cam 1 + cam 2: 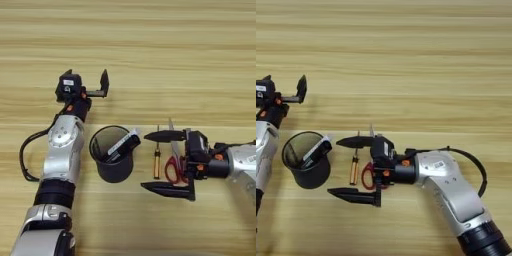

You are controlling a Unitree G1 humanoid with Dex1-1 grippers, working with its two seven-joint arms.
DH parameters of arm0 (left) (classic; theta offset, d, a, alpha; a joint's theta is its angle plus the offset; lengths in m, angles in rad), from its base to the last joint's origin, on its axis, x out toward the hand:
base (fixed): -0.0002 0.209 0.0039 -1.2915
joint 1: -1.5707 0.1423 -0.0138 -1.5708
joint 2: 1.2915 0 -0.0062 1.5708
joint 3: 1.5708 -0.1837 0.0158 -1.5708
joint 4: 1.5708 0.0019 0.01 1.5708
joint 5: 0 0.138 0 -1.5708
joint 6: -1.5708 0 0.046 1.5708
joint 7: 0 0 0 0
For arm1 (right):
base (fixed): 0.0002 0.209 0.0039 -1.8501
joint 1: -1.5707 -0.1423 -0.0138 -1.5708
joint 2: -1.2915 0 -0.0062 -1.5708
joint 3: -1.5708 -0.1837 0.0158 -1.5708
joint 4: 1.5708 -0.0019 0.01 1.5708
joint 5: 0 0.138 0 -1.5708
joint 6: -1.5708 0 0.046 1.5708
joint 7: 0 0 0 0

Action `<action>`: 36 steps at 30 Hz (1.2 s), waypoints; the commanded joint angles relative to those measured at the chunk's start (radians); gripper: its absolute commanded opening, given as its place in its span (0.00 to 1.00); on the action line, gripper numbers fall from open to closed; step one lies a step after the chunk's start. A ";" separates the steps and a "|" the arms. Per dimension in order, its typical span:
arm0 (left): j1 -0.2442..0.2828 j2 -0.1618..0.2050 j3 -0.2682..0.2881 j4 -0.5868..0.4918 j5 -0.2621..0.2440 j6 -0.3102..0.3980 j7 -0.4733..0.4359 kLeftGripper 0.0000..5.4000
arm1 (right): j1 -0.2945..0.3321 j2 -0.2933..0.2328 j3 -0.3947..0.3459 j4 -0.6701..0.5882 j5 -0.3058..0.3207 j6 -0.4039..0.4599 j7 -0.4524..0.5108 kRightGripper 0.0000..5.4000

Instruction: Move the objects on the table

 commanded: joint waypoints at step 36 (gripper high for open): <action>-0.011 0.000 0.001 0.001 -0.015 0.018 -0.005 1.00 | -0.080 0.066 0.055 0.076 -0.056 -0.023 -0.009 0.99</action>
